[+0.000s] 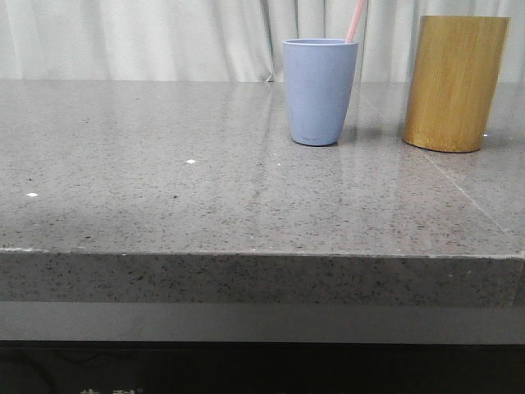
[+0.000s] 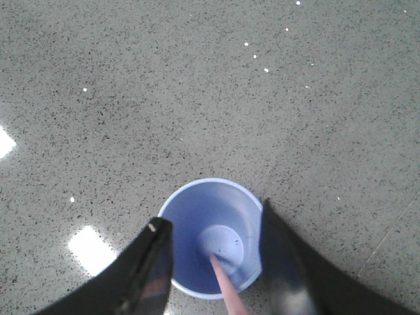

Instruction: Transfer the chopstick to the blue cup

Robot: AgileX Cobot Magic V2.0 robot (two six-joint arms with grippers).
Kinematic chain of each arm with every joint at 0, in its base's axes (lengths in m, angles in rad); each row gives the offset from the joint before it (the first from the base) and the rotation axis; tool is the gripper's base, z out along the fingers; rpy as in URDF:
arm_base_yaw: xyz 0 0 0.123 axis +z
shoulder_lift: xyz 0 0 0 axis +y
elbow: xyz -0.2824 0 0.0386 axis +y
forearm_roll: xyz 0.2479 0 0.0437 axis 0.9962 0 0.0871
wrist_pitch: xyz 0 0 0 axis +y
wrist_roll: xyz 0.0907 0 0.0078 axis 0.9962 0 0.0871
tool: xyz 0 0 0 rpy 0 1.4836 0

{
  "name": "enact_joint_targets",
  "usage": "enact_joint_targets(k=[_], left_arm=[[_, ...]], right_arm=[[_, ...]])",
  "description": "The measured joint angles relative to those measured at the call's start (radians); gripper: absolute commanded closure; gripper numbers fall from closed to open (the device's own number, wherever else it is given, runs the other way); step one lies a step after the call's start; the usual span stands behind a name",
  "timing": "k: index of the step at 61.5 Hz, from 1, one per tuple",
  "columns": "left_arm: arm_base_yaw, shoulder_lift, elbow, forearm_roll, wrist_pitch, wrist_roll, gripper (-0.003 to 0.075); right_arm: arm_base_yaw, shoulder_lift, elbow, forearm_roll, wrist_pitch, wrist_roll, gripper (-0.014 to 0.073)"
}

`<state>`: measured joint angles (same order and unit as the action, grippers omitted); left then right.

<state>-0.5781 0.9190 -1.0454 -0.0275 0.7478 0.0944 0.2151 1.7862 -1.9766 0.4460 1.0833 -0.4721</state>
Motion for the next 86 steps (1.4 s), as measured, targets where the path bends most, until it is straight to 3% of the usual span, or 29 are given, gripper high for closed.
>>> enact_joint_targets(k=[10, 23, 35, 53, 58, 70, 74, 86], left_arm=[[0.000, 0.000, 0.000, 0.002, 0.000, 0.000, 0.0332], [0.000, 0.000, 0.000, 0.001, 0.000, 0.000, 0.0332], [0.000, 0.000, 0.000, 0.001, 0.000, 0.000, 0.0332], [0.000, 0.000, 0.000, 0.001, 0.000, 0.000, 0.0335], [0.000, 0.000, 0.000, 0.001, 0.000, 0.000, 0.0393], [0.000, 0.000, 0.000, 0.001, 0.000, 0.000, 0.0675], [0.000, 0.000, 0.000, 0.001, 0.000, 0.000, 0.0738], [0.000, 0.000, 0.000, 0.001, 0.000, 0.000, 0.0739]], right_arm=[[0.000, -0.073, 0.000, -0.041, 0.020, 0.045, 0.0191], [0.000, -0.284, 0.062, -0.221, 0.089, 0.242, 0.0193], [0.000, -0.512, 0.355, -0.307, 0.059, 0.354, 0.0193], [0.000, -0.862, 0.849, -0.286, -0.176, 0.389, 0.0199], [0.000, -0.943, 0.962, -0.284, -0.242, 0.389, 0.0284], [0.000, -1.107, 1.114, -0.284, -0.314, 0.391, 0.0664], [0.000, -1.133, 1.128, -0.284, -0.318, 0.392, 0.0657], [0.000, -1.144, 1.136, -0.284, -0.322, 0.392, 0.0662]])
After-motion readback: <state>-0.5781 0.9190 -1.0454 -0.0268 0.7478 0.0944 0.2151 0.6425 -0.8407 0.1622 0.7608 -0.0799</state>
